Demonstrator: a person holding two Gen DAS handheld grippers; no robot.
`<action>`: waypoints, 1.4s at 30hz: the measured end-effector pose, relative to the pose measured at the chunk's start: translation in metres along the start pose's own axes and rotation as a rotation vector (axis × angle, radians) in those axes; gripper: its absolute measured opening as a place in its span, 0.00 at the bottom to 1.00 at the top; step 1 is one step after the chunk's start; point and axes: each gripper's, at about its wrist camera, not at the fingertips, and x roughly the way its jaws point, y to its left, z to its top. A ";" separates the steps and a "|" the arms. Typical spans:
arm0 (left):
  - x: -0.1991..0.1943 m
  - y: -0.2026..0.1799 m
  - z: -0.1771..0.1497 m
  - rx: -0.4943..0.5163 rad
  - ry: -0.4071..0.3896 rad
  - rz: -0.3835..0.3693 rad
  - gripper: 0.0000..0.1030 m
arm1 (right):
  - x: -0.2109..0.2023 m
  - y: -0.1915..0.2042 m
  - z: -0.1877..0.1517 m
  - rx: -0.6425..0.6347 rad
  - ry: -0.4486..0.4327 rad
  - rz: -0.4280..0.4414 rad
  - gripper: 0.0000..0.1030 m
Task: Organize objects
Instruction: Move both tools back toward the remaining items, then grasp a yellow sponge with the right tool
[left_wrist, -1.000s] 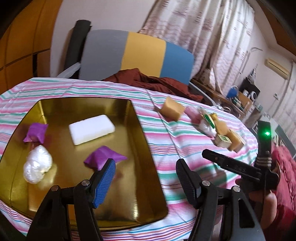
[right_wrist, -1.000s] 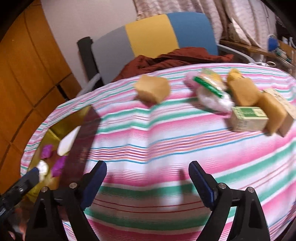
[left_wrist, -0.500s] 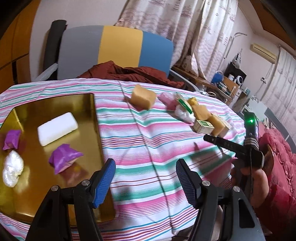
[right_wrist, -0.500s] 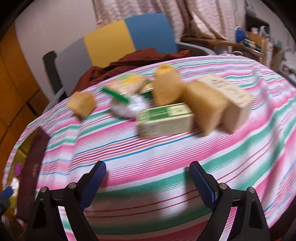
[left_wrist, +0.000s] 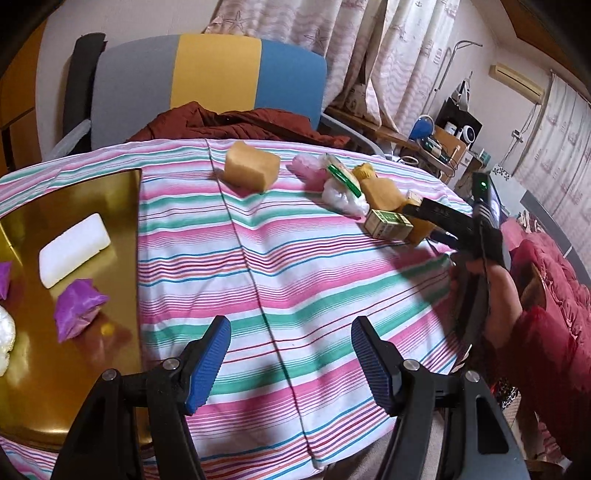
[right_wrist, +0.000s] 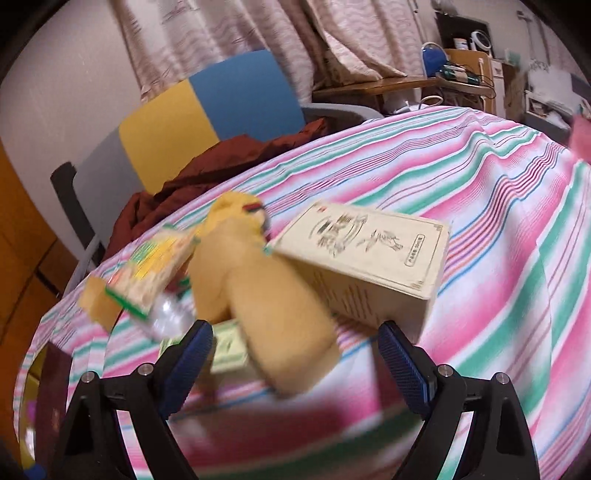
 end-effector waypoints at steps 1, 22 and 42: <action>0.001 -0.001 0.001 0.003 0.003 -0.001 0.67 | 0.003 0.000 0.003 -0.011 0.002 -0.001 0.83; 0.065 -0.053 0.055 0.090 0.050 -0.070 0.67 | -0.016 0.009 -0.025 -0.145 -0.031 0.160 0.40; 0.172 -0.133 0.112 0.164 0.096 -0.070 0.74 | -0.017 -0.035 -0.023 0.076 -0.100 0.001 0.40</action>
